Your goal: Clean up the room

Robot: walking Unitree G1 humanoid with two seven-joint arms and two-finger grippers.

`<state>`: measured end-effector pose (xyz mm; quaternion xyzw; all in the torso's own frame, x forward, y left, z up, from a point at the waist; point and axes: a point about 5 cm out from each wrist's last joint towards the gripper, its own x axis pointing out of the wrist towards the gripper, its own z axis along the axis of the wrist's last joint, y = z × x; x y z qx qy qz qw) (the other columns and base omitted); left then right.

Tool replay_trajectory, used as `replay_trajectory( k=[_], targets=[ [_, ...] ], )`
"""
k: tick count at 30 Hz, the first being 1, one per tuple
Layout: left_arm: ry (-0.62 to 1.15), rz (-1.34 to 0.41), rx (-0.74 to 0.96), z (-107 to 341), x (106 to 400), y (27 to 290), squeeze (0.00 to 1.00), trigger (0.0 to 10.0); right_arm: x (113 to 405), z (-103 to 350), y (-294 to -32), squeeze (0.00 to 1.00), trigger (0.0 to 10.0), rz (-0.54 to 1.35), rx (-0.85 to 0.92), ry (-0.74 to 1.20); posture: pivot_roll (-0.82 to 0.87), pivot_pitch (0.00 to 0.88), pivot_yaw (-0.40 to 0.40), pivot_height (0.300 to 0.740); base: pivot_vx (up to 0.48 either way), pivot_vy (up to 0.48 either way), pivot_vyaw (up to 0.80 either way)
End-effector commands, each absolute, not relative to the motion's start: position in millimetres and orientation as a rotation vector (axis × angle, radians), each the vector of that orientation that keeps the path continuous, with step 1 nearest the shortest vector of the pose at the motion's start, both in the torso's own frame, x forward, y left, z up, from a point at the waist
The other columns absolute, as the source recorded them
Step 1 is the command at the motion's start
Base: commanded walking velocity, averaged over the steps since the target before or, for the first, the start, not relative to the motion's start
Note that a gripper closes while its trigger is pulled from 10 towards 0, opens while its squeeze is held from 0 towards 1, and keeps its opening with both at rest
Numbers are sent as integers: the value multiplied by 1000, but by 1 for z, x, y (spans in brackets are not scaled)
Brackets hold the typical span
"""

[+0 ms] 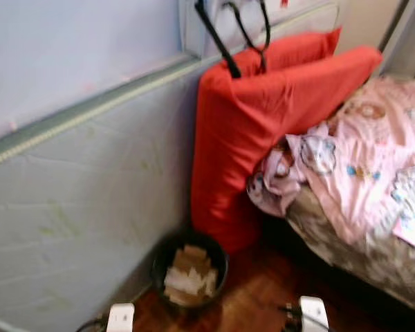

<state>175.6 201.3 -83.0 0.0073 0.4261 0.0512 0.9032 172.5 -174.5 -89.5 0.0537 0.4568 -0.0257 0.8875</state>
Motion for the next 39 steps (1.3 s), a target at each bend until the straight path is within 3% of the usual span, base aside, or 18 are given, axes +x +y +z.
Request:
replay_trajectory(
  k=[1,34,39],
  targets=[
    [803,-6,33,-49,247,171,0,10000,198,-67,-222,0,10000,-192,241,766,-82,0,-75,740,0,-345,0],
    [803,0,35,-49,247,172,0,10000,198,-67,-222,0,10000,-189,237,760,-80,0,-72,740,0,-344,0],
    [810,23,23,-50,245,172,0,10000,197,-67,-222,0,10000,-185,232,765,-81,0,-71,740,0,-57,0]
  ],
)
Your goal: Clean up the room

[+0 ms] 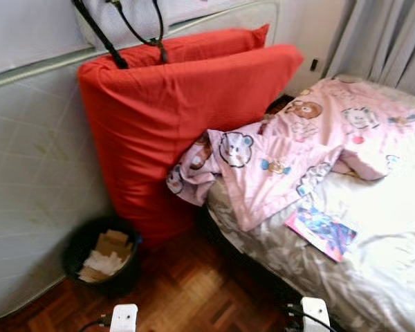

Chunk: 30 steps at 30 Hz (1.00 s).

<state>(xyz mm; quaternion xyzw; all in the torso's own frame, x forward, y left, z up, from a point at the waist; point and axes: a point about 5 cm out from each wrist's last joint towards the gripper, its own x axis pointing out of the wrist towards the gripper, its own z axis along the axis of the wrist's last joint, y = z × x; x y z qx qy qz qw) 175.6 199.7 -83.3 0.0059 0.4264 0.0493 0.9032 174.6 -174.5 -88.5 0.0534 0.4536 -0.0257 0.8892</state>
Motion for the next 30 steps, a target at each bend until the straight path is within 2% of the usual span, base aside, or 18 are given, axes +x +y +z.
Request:
replay_trajectory(
  k=[1,11,16,20,30],
  targets=[
    [814,29,23,-51,245,173,0,10000,197,-68,-222,0,10000,-182,229,766,-82,0,-69,740,0,0,0],
    [824,45,2,-52,243,173,0,10000,196,-69,-220,0,10000,-173,253,773,-81,0,-65,740,0,0,0],
    [824,53,-4,-52,243,173,0,10000,196,-68,-222,0,10000,-183,211,777,-78,0,-62,740,0,0,0],
    [826,41,34,-52,244,174,0,10000,196,-69,-221,0,10000,-167,218,793,-79,0,-63,740,0,0,0],
    [824,72,-22,-52,244,174,0,10000,196,-70,-221,0,10000,-173,220,810,-77,0,-61,740,0,0,0]
  ],
)
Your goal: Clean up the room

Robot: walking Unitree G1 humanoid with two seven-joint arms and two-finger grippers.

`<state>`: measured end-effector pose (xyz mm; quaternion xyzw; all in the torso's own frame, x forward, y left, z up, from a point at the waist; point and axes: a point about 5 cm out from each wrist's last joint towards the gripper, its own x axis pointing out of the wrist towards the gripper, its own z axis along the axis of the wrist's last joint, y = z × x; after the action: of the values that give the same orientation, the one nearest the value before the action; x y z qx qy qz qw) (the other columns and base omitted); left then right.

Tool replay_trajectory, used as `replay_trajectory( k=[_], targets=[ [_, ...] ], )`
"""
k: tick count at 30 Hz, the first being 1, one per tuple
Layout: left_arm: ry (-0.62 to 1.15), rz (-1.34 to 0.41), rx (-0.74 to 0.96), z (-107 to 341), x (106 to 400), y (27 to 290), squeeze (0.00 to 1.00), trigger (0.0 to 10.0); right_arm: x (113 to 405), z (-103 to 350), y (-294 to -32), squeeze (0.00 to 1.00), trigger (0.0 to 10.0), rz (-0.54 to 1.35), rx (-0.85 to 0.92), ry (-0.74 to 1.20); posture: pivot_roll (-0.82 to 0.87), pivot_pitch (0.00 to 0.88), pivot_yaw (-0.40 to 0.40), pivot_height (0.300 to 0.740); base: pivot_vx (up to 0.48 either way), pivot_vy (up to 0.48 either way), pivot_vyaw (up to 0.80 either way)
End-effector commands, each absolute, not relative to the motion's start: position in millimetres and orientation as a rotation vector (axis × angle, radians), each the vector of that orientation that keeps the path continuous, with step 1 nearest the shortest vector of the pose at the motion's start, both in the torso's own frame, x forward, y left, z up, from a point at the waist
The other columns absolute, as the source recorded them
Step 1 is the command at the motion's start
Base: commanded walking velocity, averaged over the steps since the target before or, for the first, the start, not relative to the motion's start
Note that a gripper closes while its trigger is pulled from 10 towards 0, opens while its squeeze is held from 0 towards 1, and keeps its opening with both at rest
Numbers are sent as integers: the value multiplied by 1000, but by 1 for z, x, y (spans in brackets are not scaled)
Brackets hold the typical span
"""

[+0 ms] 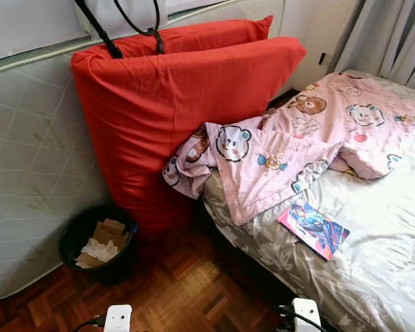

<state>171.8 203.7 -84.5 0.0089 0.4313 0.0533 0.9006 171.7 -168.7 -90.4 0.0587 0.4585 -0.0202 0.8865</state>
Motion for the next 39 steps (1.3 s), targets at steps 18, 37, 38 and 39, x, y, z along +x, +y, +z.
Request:
replay_trajectory(
  k=[18,37,38,39],
  targets=[
    [824,72,-22,-52,244,174,0,10000,196,-70,-221,0,10000,-173,220,810,-77,0,-61,740,0,0,0],
    [809,41,-111,-52,242,173,0,10000,199,-67,-214,0,10000,-92,228,760,-87,0,-37,740,0,0,0],
    [807,40,-109,-52,242,173,0,10000,199,-68,-214,0,10000,-107,242,757,-87,0,-36,740,0,0,0],
    [805,37,-110,-52,242,173,0,10000,198,-68,-214,0,10000,-125,257,754,-89,0,-35,740,0,0,0]
  ],
)
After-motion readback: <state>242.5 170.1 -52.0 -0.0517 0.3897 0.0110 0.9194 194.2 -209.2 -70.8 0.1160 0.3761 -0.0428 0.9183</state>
